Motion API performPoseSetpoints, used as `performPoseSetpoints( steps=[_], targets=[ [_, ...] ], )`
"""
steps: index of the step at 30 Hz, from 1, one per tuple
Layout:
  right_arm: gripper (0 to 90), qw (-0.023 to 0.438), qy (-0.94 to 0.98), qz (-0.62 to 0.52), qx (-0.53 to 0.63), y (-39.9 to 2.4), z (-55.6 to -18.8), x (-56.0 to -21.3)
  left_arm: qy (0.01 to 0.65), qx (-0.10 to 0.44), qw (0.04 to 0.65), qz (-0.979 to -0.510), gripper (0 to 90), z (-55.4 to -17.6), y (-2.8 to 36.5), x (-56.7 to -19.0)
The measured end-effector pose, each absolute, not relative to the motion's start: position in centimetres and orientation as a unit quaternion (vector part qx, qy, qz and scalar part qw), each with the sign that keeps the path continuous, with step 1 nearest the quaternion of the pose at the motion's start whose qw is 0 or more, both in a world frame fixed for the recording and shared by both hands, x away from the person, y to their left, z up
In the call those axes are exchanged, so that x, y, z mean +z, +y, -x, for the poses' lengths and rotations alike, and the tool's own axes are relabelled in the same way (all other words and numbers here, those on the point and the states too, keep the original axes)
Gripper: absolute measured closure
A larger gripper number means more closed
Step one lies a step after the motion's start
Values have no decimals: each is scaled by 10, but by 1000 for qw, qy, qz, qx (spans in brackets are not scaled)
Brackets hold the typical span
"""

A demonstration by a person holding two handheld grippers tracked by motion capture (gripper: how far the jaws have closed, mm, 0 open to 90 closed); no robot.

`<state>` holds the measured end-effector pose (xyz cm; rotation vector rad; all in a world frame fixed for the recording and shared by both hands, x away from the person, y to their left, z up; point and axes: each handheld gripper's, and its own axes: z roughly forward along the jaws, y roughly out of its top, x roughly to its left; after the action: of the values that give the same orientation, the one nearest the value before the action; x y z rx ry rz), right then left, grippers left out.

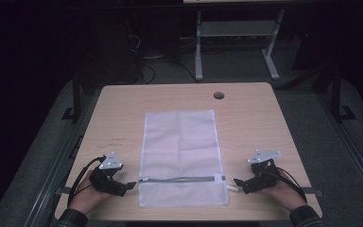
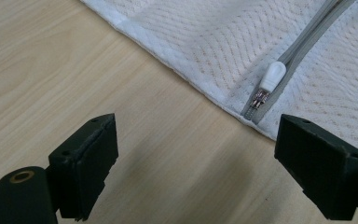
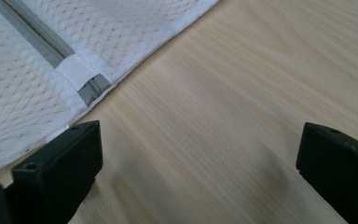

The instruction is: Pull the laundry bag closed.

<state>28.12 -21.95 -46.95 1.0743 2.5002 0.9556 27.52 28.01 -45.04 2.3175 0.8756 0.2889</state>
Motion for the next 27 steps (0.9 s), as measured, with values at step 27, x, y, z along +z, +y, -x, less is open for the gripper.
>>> performPoseSetpoints(
  steps=[27],
  targets=[
    [0, 87, 880, -298, 359, -172, -283, -439, 328, 111, 324, -880, 127, -275, 279, -446]
  ],
)
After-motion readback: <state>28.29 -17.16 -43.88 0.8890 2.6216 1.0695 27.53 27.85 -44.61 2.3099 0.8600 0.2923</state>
